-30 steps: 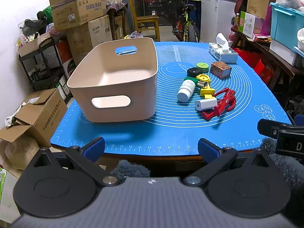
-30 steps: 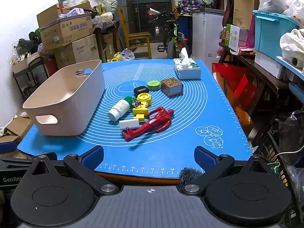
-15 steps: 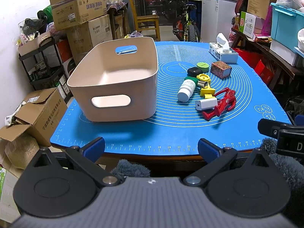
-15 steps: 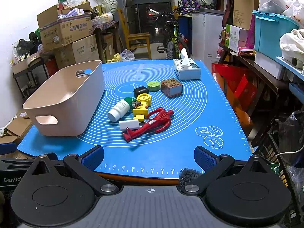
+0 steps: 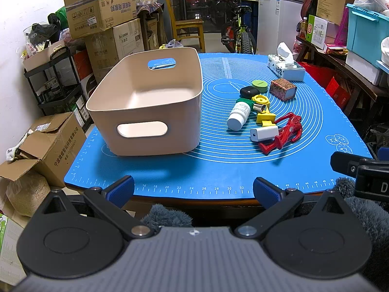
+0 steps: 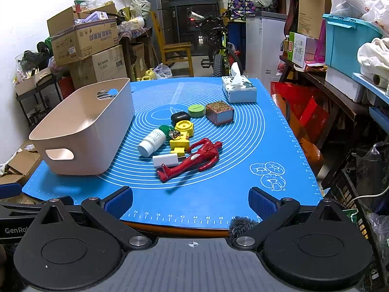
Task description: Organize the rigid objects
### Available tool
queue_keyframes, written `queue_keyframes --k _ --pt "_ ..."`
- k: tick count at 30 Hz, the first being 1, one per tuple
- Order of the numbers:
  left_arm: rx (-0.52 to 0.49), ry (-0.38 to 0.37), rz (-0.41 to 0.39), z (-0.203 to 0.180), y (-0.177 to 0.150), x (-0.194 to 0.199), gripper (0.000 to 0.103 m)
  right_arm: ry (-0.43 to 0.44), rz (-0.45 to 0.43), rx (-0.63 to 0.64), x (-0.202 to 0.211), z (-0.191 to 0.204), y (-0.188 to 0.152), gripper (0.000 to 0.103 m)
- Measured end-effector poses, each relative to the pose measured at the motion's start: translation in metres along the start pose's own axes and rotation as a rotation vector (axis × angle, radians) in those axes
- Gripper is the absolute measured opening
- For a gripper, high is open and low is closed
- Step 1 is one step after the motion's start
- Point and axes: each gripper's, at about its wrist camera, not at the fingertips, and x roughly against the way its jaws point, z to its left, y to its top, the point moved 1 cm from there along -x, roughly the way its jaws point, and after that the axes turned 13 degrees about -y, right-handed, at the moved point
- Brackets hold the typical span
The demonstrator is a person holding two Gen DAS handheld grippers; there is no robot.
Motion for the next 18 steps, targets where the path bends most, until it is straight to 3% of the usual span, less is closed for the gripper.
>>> queue_keyframes --k 18 --pt "-0.002 0.004 0.0 0.0015 0.0007 -0.0002 0.103 0.001 -0.002 -0.001 0.0005 -0.0001 -0.0003 0.101"
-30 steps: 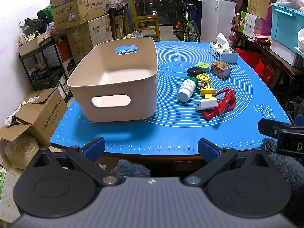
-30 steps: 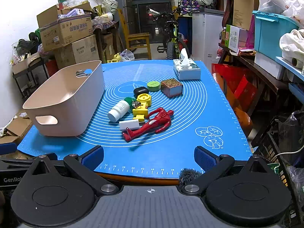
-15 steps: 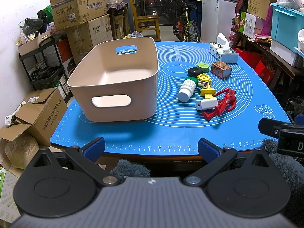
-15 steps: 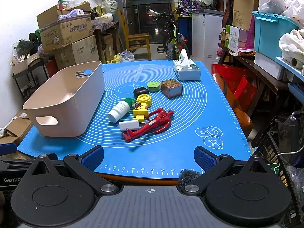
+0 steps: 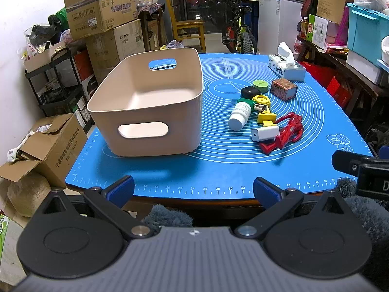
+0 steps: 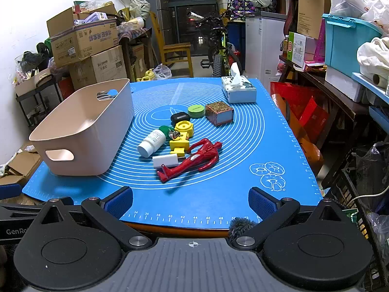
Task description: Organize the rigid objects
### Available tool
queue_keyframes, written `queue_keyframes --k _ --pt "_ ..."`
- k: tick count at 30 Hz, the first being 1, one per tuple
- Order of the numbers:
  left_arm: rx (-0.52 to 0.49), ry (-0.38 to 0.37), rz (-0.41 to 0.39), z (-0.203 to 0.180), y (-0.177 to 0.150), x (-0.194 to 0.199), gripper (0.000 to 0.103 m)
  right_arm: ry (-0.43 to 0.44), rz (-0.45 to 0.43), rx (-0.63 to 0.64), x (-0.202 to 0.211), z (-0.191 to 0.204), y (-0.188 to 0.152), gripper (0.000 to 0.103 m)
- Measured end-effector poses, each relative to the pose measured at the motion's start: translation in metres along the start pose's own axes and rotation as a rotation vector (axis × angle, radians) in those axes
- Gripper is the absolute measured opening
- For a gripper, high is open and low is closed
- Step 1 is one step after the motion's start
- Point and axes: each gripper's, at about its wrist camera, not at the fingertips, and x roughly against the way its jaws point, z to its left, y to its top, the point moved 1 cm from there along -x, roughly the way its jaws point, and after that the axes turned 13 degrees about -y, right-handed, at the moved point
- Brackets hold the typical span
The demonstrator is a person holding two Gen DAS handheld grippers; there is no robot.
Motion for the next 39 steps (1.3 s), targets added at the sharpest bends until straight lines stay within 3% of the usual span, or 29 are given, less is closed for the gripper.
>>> queue_keyframes --k 13,23,31,35,39 --pt "0.014 0.037 -0.025 0.009 0.012 0.006 0.103 0.014 -0.04 -0.047 0.014 -0.012 0.016 0.1" --pt "0.067 0.136 -0.088 0.055 0.086 0.02 0.103 0.013 -0.124 -0.082 0.006 -0.013 0.064 0.1" --pt "0.153 0.179 -0.073 0.118 0.123 -0.006 0.103 -0.015 -0.056 -0.102 -0.044 -0.002 0.089 0.098" --pt "0.205 0.181 -0.005 0.156 0.129 -0.028 0.103 -0.029 0.01 -0.099 -0.075 0.01 0.094 0.093" --pt "0.277 0.128 0.062 0.193 0.132 -0.055 0.102 -0.044 0.073 -0.106 -0.109 0.018 0.093 0.088"
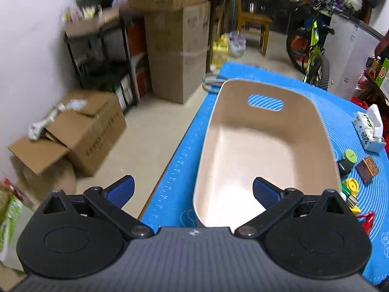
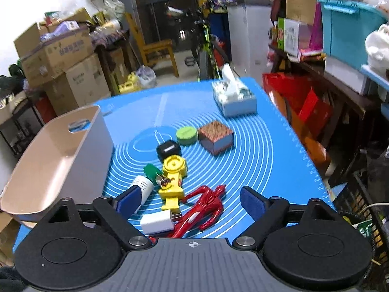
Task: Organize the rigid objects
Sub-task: 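Clamp the basket rim with the left tool while the right tool approaches the red figure, then grasp the red action figure with the right tool and lift it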
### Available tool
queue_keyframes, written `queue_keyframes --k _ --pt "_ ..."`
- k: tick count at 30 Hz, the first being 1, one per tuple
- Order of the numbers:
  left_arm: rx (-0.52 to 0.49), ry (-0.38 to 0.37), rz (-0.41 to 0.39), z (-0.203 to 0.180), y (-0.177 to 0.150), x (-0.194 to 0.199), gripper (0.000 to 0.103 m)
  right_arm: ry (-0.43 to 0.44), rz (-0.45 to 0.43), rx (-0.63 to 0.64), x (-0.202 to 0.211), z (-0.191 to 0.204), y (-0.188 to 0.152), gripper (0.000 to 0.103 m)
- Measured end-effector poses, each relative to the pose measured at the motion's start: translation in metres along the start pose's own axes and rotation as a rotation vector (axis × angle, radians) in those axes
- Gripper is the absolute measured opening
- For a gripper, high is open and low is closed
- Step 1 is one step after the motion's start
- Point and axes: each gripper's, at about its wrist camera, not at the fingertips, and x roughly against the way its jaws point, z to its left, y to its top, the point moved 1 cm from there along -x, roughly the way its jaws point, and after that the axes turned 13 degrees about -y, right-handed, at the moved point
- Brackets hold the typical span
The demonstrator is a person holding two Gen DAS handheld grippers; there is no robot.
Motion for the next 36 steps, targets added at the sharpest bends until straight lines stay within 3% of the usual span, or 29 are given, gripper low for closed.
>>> queue_keyframes --k 3,6,15,17,25,28,31,36 --pt "-0.012 0.022 0.012 0.011 0.004 -0.017 0.101 -0.024 0.045 0.018 -0.024 0.009 -0.001 0.082" --pt "-0.012 0.018 0.047 0.019 0.004 -0.033 0.088 -0.044 0.094 0.013 -0.047 0.016 -0.005 0.076" --pt "-0.044 -0.02 0.173 0.026 -0.005 -0.066 0.07 -0.111 0.208 0.002 -0.091 0.023 -0.011 0.058" --pt "-0.058 -0.028 0.194 0.024 -0.004 -0.07 0.06 -0.117 0.228 -0.009 -0.096 0.022 -0.012 0.051" --pt "-0.056 -0.068 0.26 0.021 -0.004 -0.079 0.024 -0.113 0.257 0.008 -0.108 0.03 -0.014 0.048" --pt "-0.056 -0.081 0.259 0.022 -0.003 -0.079 0.019 -0.123 0.259 0.015 -0.109 0.035 -0.012 0.042" --pt "-0.053 -0.106 0.263 0.018 -0.003 -0.079 0.005 -0.13 0.271 0.024 -0.11 0.036 -0.01 0.042" --pt "-0.082 -0.077 0.259 0.011 -0.004 -0.079 0.006 -0.142 0.346 -0.049 -0.113 0.031 -0.007 0.046"
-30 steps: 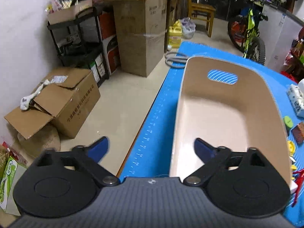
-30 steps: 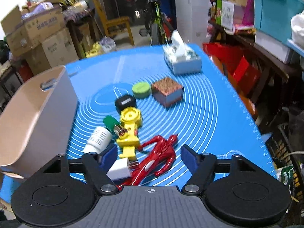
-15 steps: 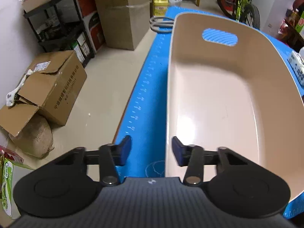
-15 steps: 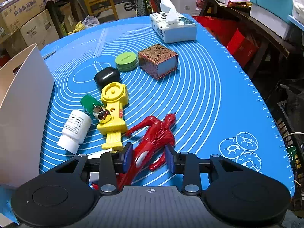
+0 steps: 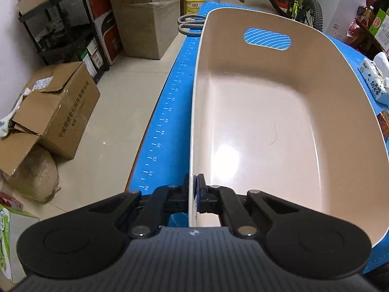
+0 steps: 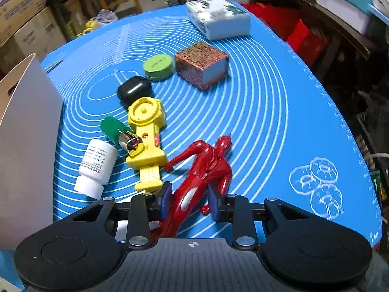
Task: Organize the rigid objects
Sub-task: 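Grasp the red action figure with the right tool and lift it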
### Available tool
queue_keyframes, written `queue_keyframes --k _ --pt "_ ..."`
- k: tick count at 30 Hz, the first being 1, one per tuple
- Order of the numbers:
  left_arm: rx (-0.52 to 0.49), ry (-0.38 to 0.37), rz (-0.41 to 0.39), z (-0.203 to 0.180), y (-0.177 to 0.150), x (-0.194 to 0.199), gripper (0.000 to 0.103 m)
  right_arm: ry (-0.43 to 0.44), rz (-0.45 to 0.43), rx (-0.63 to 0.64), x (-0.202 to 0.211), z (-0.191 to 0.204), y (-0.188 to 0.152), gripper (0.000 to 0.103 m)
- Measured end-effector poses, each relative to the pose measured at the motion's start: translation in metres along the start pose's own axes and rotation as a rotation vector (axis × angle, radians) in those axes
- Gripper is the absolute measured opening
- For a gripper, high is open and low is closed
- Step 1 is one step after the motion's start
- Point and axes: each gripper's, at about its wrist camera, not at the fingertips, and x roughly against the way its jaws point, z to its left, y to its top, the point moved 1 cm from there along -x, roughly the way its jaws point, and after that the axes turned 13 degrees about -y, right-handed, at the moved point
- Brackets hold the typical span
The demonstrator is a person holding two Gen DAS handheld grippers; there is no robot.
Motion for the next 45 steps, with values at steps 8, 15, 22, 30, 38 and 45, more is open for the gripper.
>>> queue_keyframes --k 8,15,22,30,38,45 --pt "0.004 -0.014 -0.007 0.001 -0.001 0.001 0.005 -0.008 -0.072 0.02 0.009 0.006 -0.011 0.032" --pt "-0.001 -0.011 -0.008 0.002 0.0 0.0 0.005 -0.046 -0.189 0.077 0.031 0.005 -0.011 0.03" --pt "0.005 -0.013 -0.008 0.001 -0.001 0.0 0.005 -0.024 -0.326 0.095 0.072 0.007 0.004 0.03" --pt "0.002 -0.013 -0.009 0.003 -0.001 -0.001 0.005 0.081 -0.486 0.15 0.13 0.041 0.03 0.03" --pt "-0.002 -0.011 -0.009 0.004 -0.001 -0.001 0.005 0.195 -0.561 0.224 0.163 0.091 0.045 0.03" --pt "-0.004 -0.009 -0.008 0.003 -0.001 -0.001 0.005 0.291 -0.56 0.284 0.167 0.148 0.044 0.03"
